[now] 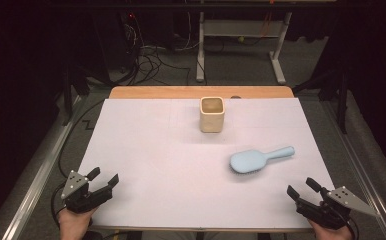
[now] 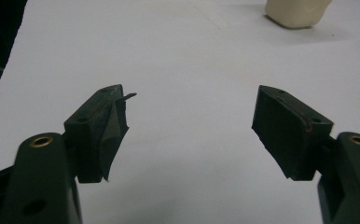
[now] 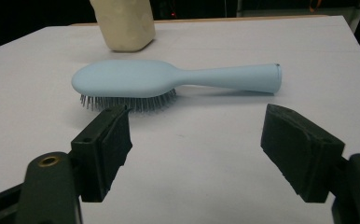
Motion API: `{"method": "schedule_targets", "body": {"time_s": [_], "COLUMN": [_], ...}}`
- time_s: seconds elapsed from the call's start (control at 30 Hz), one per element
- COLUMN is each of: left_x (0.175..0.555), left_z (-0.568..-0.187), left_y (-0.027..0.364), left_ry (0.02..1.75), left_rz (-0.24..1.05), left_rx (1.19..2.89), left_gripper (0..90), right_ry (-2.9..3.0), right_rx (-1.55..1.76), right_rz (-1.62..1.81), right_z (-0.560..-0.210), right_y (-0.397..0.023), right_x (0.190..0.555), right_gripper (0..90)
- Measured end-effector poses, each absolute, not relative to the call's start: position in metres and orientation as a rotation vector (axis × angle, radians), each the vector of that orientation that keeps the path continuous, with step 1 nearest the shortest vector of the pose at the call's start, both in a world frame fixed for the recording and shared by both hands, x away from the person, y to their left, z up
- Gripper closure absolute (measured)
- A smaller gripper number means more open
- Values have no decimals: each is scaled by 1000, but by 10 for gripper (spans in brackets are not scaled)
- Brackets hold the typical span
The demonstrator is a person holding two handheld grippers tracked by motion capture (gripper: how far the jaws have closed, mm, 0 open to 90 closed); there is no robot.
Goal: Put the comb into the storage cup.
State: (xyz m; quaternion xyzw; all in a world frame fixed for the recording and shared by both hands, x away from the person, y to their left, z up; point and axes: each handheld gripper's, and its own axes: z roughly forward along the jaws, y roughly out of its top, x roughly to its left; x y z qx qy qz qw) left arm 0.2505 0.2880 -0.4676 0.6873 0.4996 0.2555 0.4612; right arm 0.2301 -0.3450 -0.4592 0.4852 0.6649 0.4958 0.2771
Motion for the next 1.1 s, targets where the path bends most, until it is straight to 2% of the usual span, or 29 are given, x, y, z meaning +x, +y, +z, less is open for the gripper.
{"method": "schedule_targets", "body": {"time_s": [1.1], "left_x": [247], "left_z": [-466], "left_y": [284], "left_ry": [1178], "left_rz": [626], "left_rx": [1709], "left_gripper": [273], "right_ry": [1750], "right_rx": [1270], "right_rz": [1379], "right_z": [-451], "right_y": [-339], "right_x": [224], "right_gripper": [275]}}
